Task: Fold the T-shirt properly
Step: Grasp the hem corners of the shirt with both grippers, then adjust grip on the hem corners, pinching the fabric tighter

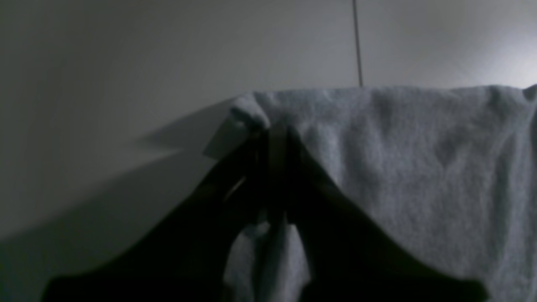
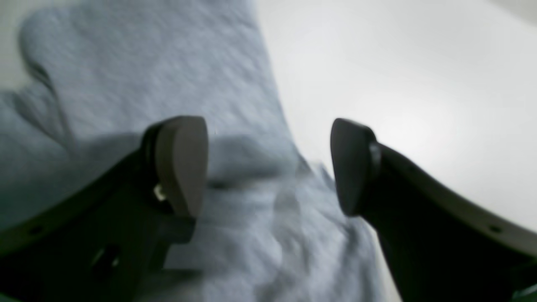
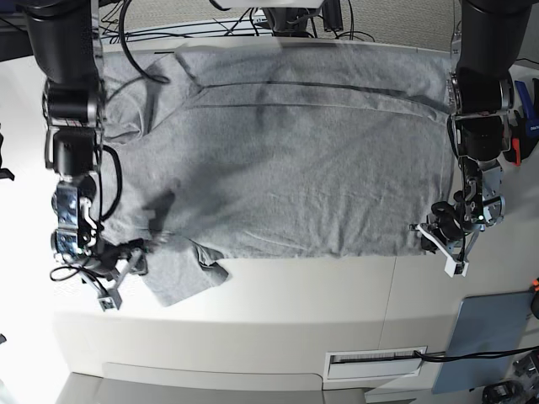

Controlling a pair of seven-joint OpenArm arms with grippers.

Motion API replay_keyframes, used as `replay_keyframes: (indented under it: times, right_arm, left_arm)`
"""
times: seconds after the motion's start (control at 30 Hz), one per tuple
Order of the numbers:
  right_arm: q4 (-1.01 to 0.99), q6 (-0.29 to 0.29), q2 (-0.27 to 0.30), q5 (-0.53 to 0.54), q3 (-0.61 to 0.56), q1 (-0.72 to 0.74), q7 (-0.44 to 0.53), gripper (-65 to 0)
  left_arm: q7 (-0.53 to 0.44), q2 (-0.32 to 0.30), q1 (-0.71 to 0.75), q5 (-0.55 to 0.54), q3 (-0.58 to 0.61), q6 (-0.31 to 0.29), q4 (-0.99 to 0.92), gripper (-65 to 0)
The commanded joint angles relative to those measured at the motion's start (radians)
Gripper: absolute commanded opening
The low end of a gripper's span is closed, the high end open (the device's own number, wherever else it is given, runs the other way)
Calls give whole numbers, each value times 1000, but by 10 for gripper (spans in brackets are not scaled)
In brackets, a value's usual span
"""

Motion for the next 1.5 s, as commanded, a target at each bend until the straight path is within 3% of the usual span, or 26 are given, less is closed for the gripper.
replay_keyframes:
  times: [0.0, 0.33, 0.47, 0.77, 0.83, 1.07, 1.23, 1.47]
  right_arm:
    - [-12, -5, 4, 2, 5, 51, 37, -209]
    - [-243, -82, -45, -135, 5, 91, 198, -209]
    - [-248, -115, -46, -145, 5, 85, 197, -209]
    - [-305, -115, -45, -165, 5, 79, 140, -214]
    - [-305, -115, -46, -170, 5, 80, 132, -254]
    - [-305, -115, -46, -213, 5, 80, 159, -520]
    - [-303, -157, -46, -286, 5, 82, 258, -540]
    - [-249, -164, -45, -293, 5, 79, 246, -543]
  left_arm:
    - [42, -4, -11, 17, 1, -4, 1, -650]
    - [39, -4, -11, 16, 1, -5, 1, -650]
    - [39, -4, -11, 16, 1, -5, 1, -650]
    - [39, -4, -10, 16, 1, -5, 1, -650]
    - [39, -4, -11, 15, 1, -5, 1, -650]
    - [38, -3, -11, 8, 1, -5, 1, -650]
    - [-14, -4, -11, 8, 1, -4, 3, -650]
    - [-51, -4, -8, -52, 1, -5, 63, -650]
